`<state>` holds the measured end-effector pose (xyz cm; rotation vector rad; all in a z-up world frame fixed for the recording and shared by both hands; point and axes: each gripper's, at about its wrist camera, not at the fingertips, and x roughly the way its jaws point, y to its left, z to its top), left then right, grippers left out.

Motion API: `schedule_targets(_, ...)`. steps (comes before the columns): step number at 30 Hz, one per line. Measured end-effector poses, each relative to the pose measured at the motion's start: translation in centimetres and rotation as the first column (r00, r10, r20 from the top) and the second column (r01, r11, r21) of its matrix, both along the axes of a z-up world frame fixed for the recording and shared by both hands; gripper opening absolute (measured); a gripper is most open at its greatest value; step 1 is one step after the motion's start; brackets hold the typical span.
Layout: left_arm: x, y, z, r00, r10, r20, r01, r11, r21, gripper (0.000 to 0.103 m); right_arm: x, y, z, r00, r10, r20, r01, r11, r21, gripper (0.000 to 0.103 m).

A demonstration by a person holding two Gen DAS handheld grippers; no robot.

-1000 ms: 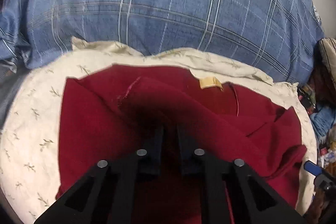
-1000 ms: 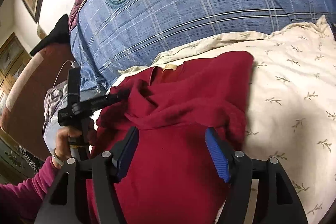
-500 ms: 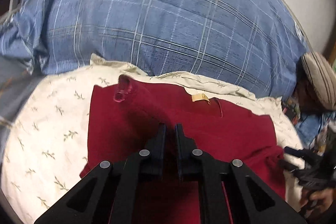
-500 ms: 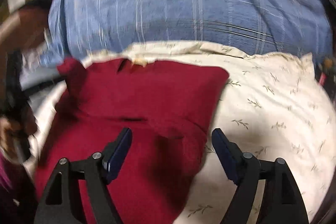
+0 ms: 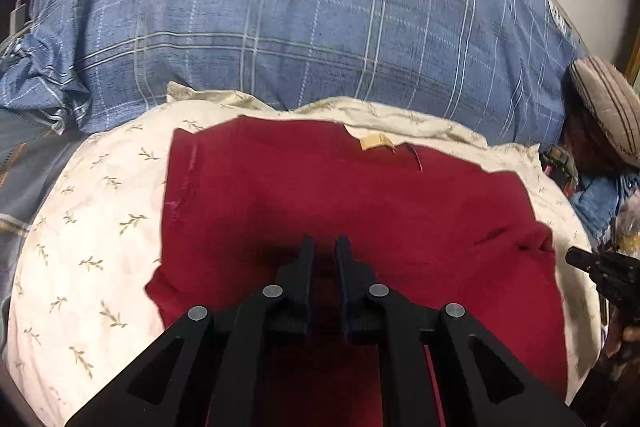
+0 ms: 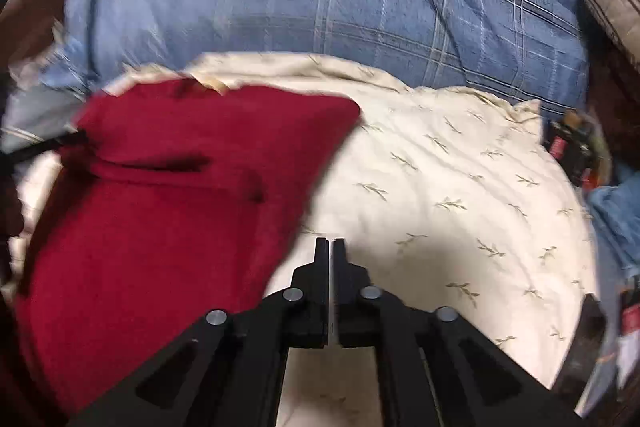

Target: Fold small clothes

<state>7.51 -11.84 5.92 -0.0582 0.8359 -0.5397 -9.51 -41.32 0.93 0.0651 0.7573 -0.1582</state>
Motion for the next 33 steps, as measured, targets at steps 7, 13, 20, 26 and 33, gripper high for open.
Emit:
schedule_targets(7,-1.0,1.3,1.7,1.000,0.015,0.006,-0.015,0.999,-0.029,0.026,6.4,3.0,-0.6,0.992,0.111,-0.055,-0.117,0.987,-0.114,0.029)
schedule_targets(13,-0.8,2.8,1.6,0.999,0.049,-0.008,-0.049,0.999,-0.019,0.040,3.6,4.8,-1.1,0.972,0.216,-0.094,-0.230,0.956,-0.184,0.009)
schedule_targets(20,0.0,1.8,1.4,0.998,0.061,-0.020,-0.062,0.998,-0.027,0.046,0.5,1.2,0.0,0.989,0.123,-0.087,-0.124,0.992,-0.007,0.035)
schedule_targets(26,-0.2,0.9,1.2,0.999,0.041,-0.009,-0.040,0.999,0.010,0.048,5.5,-1.7,1.0,0.999,-0.045,0.014,0.040,0.968,0.248,0.089)
schedule_targets(33,0.2,2.1,1.5,0.998,0.056,0.015,-0.056,0.997,0.055,0.054,7.7,0.8,-2.3,0.990,-0.005,-0.142,0.006,1.000,0.001,0.025)
